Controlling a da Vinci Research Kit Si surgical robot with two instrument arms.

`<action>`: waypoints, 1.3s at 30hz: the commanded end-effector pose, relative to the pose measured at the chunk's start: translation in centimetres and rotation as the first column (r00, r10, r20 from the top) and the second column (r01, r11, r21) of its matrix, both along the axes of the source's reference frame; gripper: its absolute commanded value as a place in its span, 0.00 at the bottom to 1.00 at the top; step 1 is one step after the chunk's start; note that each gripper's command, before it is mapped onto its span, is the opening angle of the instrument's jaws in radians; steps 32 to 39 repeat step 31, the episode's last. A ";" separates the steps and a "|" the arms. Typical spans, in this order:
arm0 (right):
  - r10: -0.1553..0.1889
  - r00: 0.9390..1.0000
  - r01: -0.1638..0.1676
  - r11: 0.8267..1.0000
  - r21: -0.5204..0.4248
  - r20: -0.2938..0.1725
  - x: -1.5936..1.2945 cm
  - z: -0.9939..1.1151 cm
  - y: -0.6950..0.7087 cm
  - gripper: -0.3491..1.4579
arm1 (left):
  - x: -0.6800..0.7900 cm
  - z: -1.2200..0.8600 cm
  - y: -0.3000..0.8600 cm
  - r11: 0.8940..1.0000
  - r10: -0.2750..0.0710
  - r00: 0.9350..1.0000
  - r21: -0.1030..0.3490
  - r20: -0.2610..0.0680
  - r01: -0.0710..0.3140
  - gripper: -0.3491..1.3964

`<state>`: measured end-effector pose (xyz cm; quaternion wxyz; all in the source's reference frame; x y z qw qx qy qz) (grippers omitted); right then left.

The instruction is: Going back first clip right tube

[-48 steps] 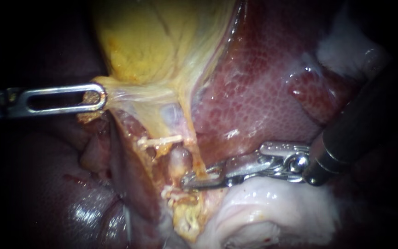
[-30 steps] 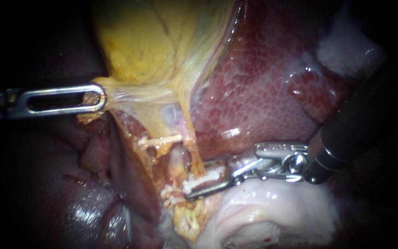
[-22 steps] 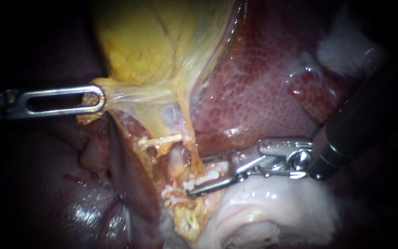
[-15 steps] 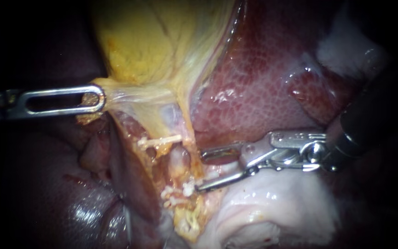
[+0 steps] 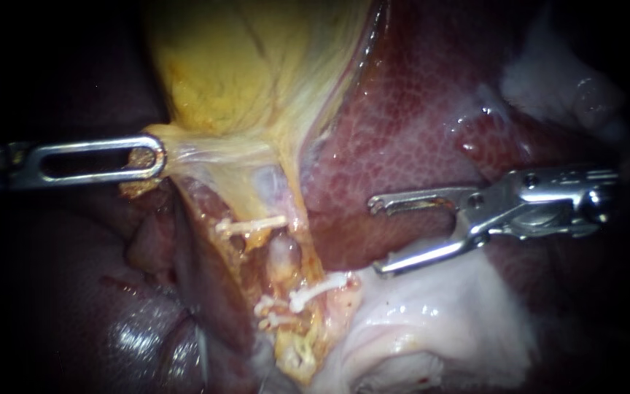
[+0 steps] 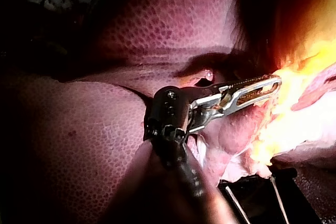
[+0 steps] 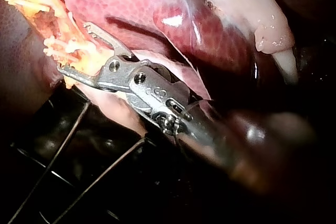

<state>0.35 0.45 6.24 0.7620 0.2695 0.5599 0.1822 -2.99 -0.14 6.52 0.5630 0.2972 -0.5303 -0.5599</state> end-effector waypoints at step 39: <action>0.010 1.000 -0.011 1.000 -0.004 -0.015 -0.04 -0.05 -0.03 0.52 | -1.01 0.59 -0.34 0.998 0.060 0.998 -0.023 -0.009 -0.060 0.00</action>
